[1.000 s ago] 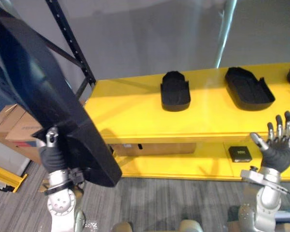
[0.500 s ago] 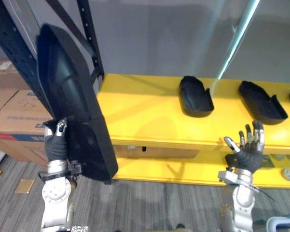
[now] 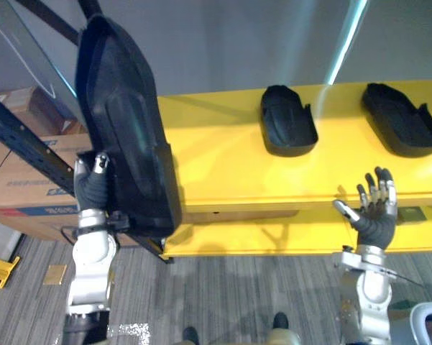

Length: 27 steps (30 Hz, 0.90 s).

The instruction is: Walk over and take plastic housings, then place them on the shelf

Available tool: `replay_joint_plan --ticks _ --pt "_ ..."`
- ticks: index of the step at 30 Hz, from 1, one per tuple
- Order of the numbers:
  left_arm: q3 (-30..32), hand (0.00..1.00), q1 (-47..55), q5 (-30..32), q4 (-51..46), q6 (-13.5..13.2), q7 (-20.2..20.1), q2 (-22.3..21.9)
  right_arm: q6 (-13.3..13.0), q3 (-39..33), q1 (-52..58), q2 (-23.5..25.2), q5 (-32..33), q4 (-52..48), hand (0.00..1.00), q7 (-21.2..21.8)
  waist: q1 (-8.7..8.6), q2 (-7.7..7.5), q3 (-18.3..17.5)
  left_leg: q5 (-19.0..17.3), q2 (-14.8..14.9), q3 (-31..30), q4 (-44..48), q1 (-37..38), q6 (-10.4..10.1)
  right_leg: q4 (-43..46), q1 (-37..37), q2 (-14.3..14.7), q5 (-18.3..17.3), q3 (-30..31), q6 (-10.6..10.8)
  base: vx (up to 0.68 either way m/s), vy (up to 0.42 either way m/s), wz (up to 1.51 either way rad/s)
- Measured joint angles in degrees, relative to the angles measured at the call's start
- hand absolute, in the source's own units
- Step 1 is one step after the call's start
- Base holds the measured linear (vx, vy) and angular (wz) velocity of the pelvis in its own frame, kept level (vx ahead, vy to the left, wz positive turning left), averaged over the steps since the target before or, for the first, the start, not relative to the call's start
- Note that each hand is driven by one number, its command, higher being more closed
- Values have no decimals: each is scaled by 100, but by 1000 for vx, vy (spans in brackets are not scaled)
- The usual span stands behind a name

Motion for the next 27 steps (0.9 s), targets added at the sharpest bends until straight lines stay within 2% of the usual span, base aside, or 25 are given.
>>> replay_joint_plan --ticks 3,6,8,11,14,16,19,21,22,24,27 --pt "45 100 -532 -57 648 280 187 232 194 14 363 -48 -63 72 0 1 -165 39 101 0 7 173 -25 13 0 33 -139 25 12 207 9 -18 -2 -29" --pt "23 100 -1005 -235 1236 637 320 589 203 -14 673 -128 -479 432 0 -105 -410 62 300 0 11 329 -33 77 1 87 -201 45 11 372 7 -12 -3 -24" --pt "-15 100 -1366 -275 1748 798 331 789 179 -7 868 -223 -703 638 0 -86 -448 76 354 3 10 472 -18 77 6 140 -324 63 11 541 8 -1 -1 -33" --pt "-199 100 -1978 -529 2533 1010 344 1113 -14 150 993 -303 -705 683 0 22 -633 61 505 3 20 543 74 86 6 208 -354 70 -7 623 -19 -5 -8 -17" --pt "-498 100 -2600 -897 3068 1142 370 1413 -158 503 842 -457 -698 614 0 30 -660 68 757 3 45 699 81 50 6 356 -571 123 -24 806 -43 -44 -11 -21" --pt "-549 100 -2895 -908 3258 1228 373 1424 -186 653 748 -504 -691 476 0 -10 -712 92 883 3 44 714 98 -68 6 444 -745 127 -32 859 -51 -60 -12 -12" --pt "-719 100 -3391 -949 3621 1426 408 1527 -223 770 638 -545 -680 327 0 -146 -750 37 1170 4 58 758 248 -247 10 587 -961 132 -32 939 -52 -36 -19 -8" --pt "-757 100 -3574 -961 3771 1609 408 1545 -222 822 640 -625 -678 269 0 -243 -764 42 1250 5 70 769 276 -358 10 664 -1112 142 -41 965 -67 0 0 0" --pt "-779 100 -3793 -1109 3898 1805 404 1548 -221 865 629 -694 -646 258 0 -293 -775 19 1421 15 76 766 314 -389 25 746 -1149 145 -64 975 -105 0 0 0" --pt "-815 100 -3916 -1152 3964 1942 403 1604 -221 914 627 -695 -645 256 0 -343 -774 -11 1520 15 84 768 386 -464 25 839 -1239 141 -95 989 -136 0 0 0" --pt "-993 100 -4180 -1160 3989 2127 387 1978 -225 1091 596 -706 -639 238 0 -386 -785 -84 1661 15 98 775 491 -635 26 1008 -1455 142 -135 1033 -150 0 0 0"
